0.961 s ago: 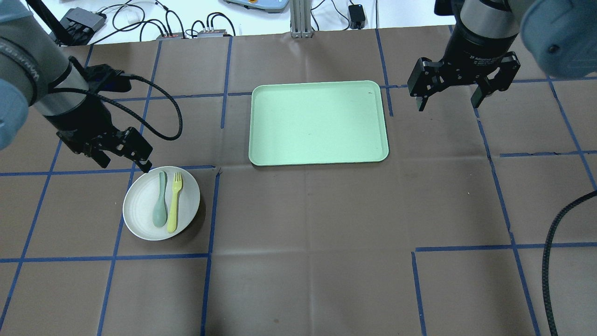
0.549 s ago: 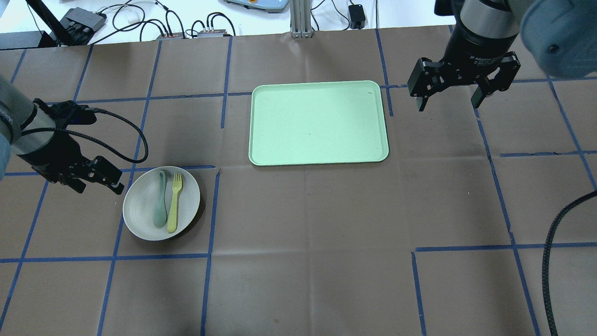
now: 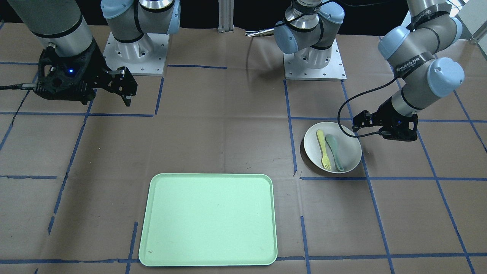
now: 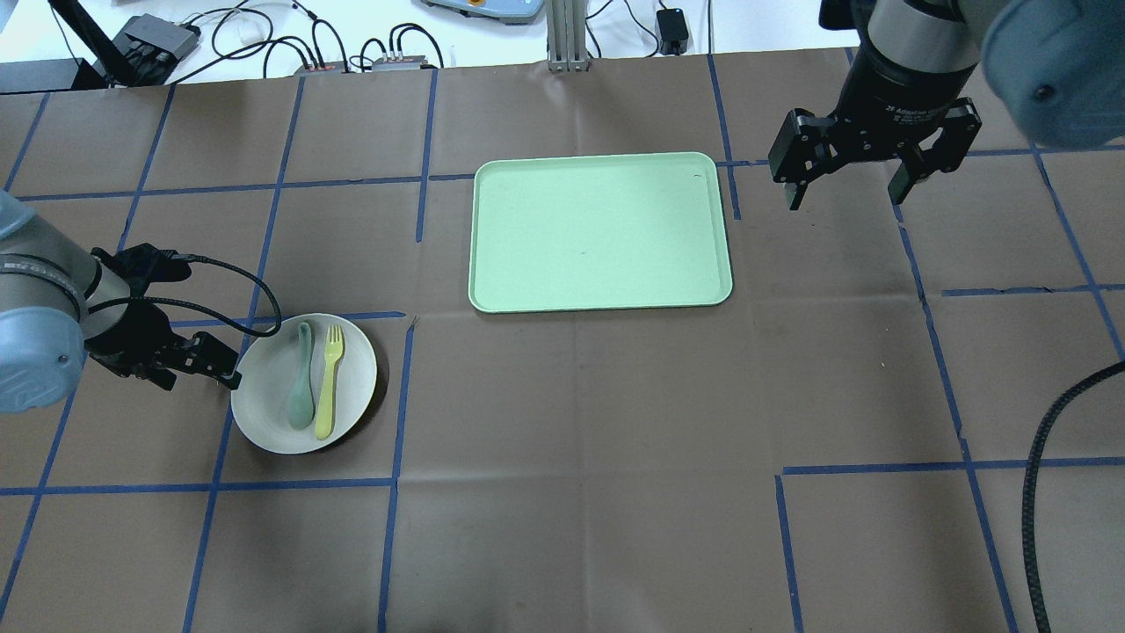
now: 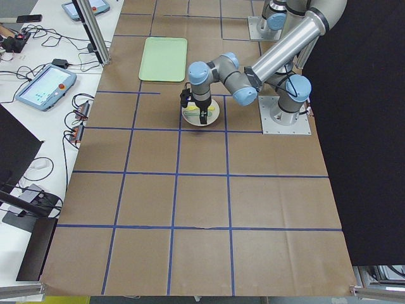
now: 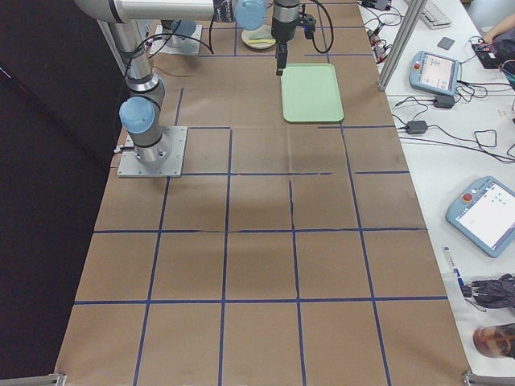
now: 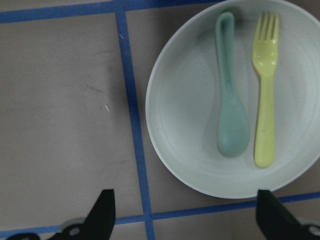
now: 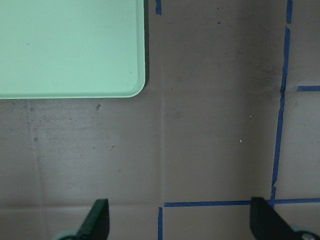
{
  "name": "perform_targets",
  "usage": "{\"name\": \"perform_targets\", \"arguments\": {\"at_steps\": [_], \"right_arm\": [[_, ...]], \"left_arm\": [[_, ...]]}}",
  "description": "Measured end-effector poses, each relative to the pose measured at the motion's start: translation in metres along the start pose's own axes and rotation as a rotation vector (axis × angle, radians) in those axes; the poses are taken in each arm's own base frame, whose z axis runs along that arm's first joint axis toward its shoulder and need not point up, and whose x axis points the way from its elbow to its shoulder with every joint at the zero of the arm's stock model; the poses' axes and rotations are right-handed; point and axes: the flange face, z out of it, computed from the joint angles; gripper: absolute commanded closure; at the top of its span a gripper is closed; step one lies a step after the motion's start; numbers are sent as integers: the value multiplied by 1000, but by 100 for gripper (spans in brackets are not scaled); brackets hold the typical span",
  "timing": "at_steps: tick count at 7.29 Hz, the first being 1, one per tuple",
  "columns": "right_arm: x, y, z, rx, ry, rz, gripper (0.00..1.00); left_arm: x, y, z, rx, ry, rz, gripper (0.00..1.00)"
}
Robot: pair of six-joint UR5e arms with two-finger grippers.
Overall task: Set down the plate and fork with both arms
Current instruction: 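Move the left gripper down to the rim of the white plate, then close the left gripper on the white plate's rim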
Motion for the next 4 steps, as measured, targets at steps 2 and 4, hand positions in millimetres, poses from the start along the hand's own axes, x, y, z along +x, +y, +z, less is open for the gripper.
{"name": "perform_targets", "arguments": {"at_steps": [2,4], "right_arm": [[0,0,0,1,0,0,0],[0,0,0,1,-1,0,0]], "left_arm": [[-16,-12,31,7,0,13,11],[-17,-15,40,4,13,21,25]]}}
